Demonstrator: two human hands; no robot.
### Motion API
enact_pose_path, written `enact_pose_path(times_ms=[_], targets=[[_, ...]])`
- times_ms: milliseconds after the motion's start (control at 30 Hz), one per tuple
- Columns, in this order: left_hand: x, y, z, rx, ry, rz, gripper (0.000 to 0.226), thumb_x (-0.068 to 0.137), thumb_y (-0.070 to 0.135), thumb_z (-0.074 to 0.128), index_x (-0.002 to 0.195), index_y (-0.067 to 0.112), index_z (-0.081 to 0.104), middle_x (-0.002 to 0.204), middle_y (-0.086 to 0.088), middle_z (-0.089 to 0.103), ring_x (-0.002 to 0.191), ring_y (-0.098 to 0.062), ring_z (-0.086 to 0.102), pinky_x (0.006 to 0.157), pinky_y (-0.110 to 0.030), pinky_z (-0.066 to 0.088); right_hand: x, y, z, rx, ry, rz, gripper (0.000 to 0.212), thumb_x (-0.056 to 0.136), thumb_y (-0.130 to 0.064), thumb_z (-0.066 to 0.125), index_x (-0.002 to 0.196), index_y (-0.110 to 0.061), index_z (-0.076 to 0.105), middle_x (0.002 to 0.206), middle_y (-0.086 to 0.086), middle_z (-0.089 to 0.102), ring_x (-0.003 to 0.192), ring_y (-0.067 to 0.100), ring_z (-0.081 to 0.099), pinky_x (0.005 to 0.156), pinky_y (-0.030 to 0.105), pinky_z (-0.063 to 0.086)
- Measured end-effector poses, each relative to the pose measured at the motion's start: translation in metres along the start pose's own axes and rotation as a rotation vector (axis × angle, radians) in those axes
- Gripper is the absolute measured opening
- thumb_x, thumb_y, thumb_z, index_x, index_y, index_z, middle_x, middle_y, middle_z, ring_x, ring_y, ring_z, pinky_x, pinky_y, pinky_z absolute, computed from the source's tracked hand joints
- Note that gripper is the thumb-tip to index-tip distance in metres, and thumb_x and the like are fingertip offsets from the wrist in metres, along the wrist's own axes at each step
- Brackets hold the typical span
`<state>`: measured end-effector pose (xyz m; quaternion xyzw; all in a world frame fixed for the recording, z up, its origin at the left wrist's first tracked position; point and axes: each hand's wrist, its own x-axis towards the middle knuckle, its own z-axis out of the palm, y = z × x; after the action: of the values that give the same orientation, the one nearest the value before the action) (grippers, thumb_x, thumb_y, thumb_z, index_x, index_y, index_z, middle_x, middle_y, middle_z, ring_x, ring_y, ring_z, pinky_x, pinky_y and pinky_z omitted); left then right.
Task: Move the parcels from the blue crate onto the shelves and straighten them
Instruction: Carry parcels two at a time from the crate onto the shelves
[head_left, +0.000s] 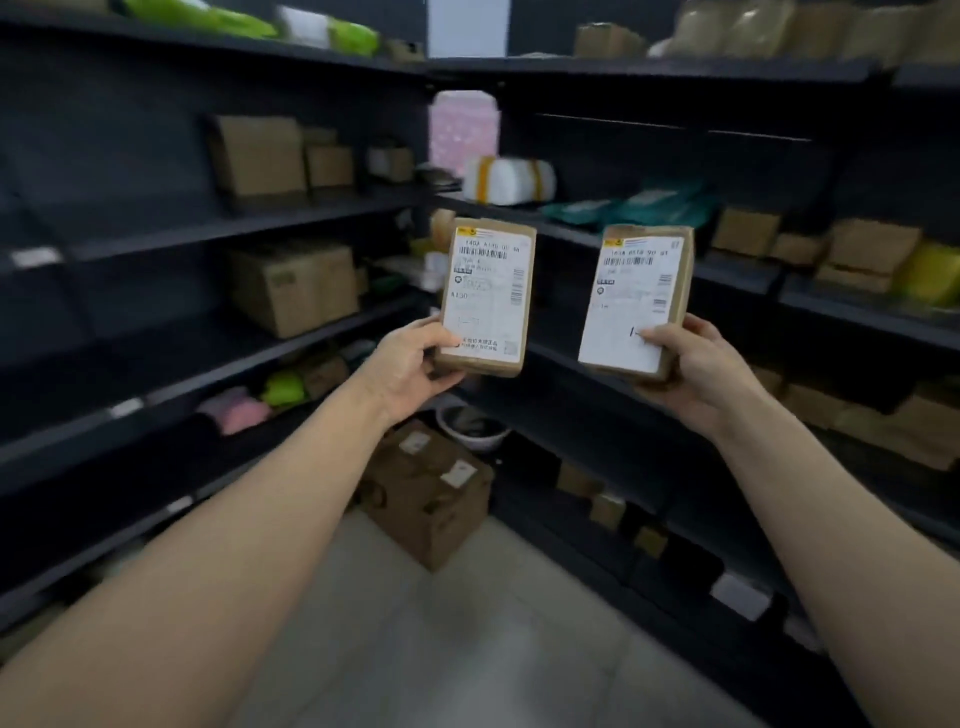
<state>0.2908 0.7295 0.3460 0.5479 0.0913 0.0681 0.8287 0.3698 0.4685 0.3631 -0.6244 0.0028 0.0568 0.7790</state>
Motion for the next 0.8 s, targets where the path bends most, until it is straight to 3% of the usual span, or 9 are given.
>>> enact_pose_path(times_ms=[133,200,333,467,600,800], targets=[[-0.018,0.04,-0.114,-0.028,0.207,0.061,0.034,0.085,0.001,0.049,0.117,0.011,0.058,0.109,-0.009,0.069,0.102,-0.024,0.064,0.086,-0.037,0.052,0.017,0.027,0.125,-0.012,-0.188,0.044,0.053,0.081,-0.007,0.067,0.126,-0.024,0.044,0.111,0.002,0.065,0.094,0.022,0.065,0.085,0.048,0.052],[-0.03,0.055,-0.166,-0.018,0.283,0.077,0.033,0.085,0.003,0.051,0.115,0.012,0.06,0.101,-0.007,0.072,0.092,-0.02,0.068,0.076,-0.033,0.056,0.02,0.044,0.185,-0.028,-0.273,0.062,0.054,0.082,-0.008,0.066,0.128,-0.023,0.044,0.112,0.003,0.065,0.094,0.022,0.065,0.086,0.048,0.051],[-0.051,0.074,-0.252,0.016,0.46,0.093,0.038,0.085,0.004,0.052,0.122,0.011,0.057,0.107,-0.008,0.07,0.098,-0.022,0.065,0.081,-0.037,0.054,0.022,0.078,0.288,-0.053,-0.41,0.118,0.059,0.085,-0.009,0.066,0.136,-0.023,0.039,0.116,0.005,0.064,0.093,0.023,0.066,0.07,0.041,0.052],[-0.071,0.083,-0.319,0.01,0.595,0.098,0.043,0.084,0.003,0.053,0.126,0.009,0.054,0.108,-0.008,0.07,0.1,-0.02,0.064,0.077,-0.034,0.049,0.021,0.112,0.367,-0.07,-0.523,0.205,0.056,0.085,-0.008,0.066,0.134,-0.022,0.041,0.117,0.007,0.065,0.098,0.026,0.065,0.074,0.045,0.052],[-0.084,0.088,-0.377,-0.033,0.751,0.099,0.042,0.084,0.004,0.055,0.125,0.008,0.054,0.107,-0.008,0.071,0.102,-0.021,0.064,0.079,-0.035,0.05,0.026,0.142,0.433,-0.123,-0.622,0.284,0.048,0.084,-0.008,0.066,0.125,-0.022,0.046,0.112,0.005,0.066,0.095,0.024,0.066,0.064,0.041,0.054],[-0.07,0.089,-0.444,-0.087,0.893,0.096,0.039,0.084,0.002,0.055,0.122,0.009,0.056,0.101,-0.006,0.07,0.098,-0.02,0.064,0.077,-0.035,0.05,0.052,0.184,0.518,-0.192,-0.759,0.345,0.05,0.083,-0.007,0.065,0.128,-0.021,0.048,0.111,0.006,0.067,0.097,0.026,0.065,0.077,0.049,0.056]])
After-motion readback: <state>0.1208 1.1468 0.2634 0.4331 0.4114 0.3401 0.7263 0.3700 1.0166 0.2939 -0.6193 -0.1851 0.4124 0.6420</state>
